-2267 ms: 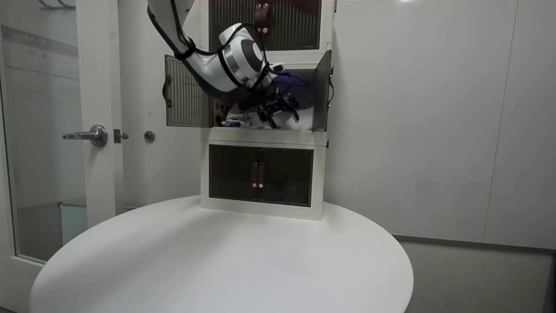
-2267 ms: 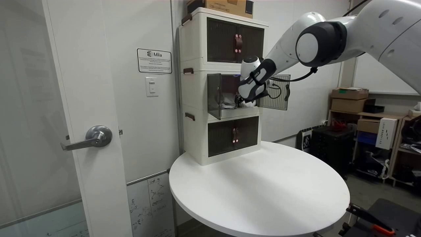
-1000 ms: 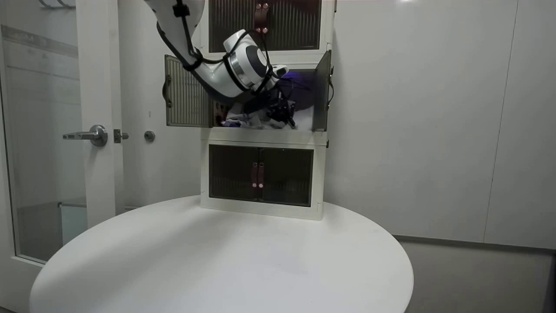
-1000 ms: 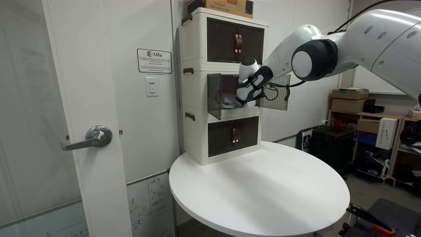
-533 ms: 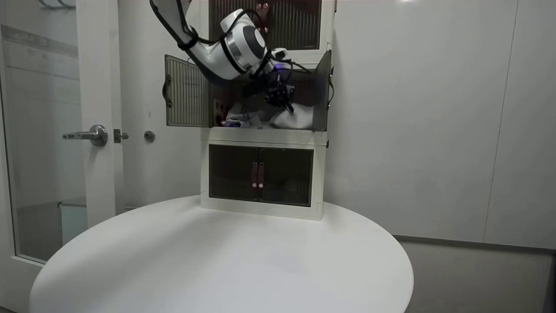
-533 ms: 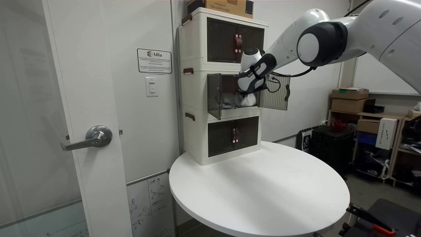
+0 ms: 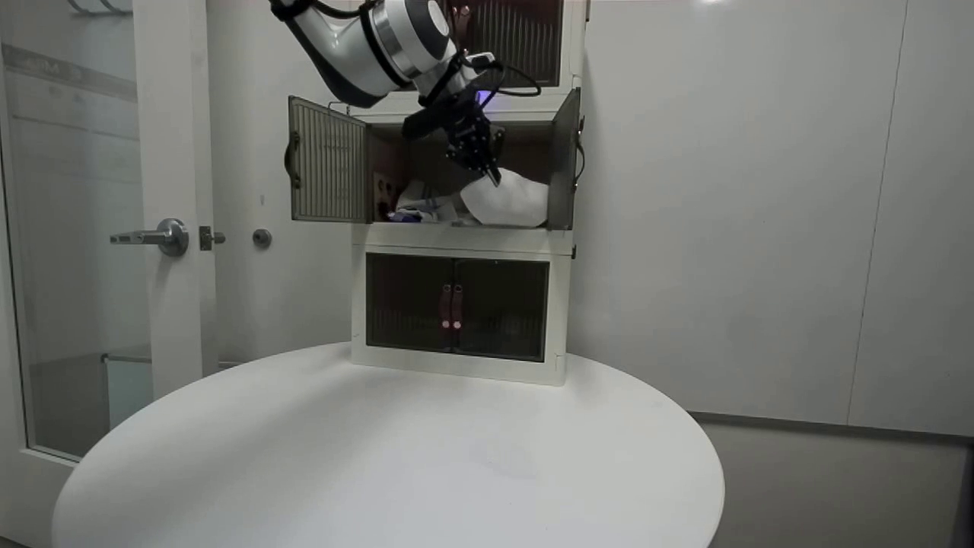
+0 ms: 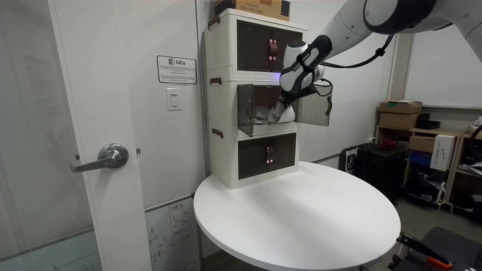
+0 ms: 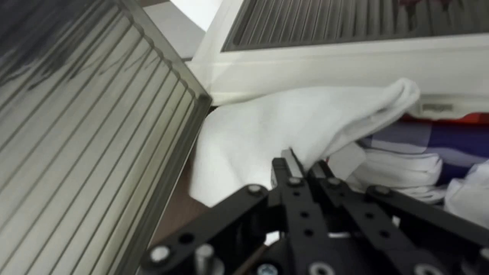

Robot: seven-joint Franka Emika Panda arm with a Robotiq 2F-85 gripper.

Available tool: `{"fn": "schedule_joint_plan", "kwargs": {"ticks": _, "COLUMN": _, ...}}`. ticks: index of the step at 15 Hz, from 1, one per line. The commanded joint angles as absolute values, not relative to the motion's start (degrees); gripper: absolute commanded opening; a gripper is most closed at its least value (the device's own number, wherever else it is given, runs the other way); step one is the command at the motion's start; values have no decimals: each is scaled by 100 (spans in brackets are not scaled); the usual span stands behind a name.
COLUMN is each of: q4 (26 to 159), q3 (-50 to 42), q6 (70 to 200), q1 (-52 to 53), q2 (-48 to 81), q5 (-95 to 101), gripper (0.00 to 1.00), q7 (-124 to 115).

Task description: Remove a towel from the middle shelf and put it on the table

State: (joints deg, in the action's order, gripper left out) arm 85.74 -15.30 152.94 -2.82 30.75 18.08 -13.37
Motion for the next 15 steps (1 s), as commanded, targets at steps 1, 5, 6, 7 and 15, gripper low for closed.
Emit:
{"fn": "schedule_joint_plan", "kwargs": {"ticks": 1, "q4": 9983, "q3": -1100, "q6": 15048, "q1": -465, "q2": 2025, "q5": 1568, "gripper": 1, "q7": -326}}
{"fn": "schedule_joint_plan", "kwargs": {"ticks": 5, "q4": 11164, "q3": -1330, "q6": 15184, "q1": -516, "q2": 1088, "q5": 2031, "gripper": 1, "q7": -27}}
{"fn": "schedule_joint_plan", "kwargs": {"ticks": 6, "q4": 11430, "q3": -1384, "q6": 15227, "q1": -554, "q2": 825, "q5": 2159, "gripper": 1, "q7": 9}}
{"fn": "schedule_joint_plan", "kwargs": {"ticks": 7, "q4": 11646, "q3": -1417, "q6": 15255, "q1": -611, "q2": 585, "q5": 2252, "gripper": 1, "q7": 20}}
{"fn": "schedule_joint_plan", "kwargs": {"ticks": 15, "q4": 12931, "q3": -1278, "q6": 15370, "q1": -1048, "q2": -1148, "q5": 2661, "gripper": 1, "q7": 187}}
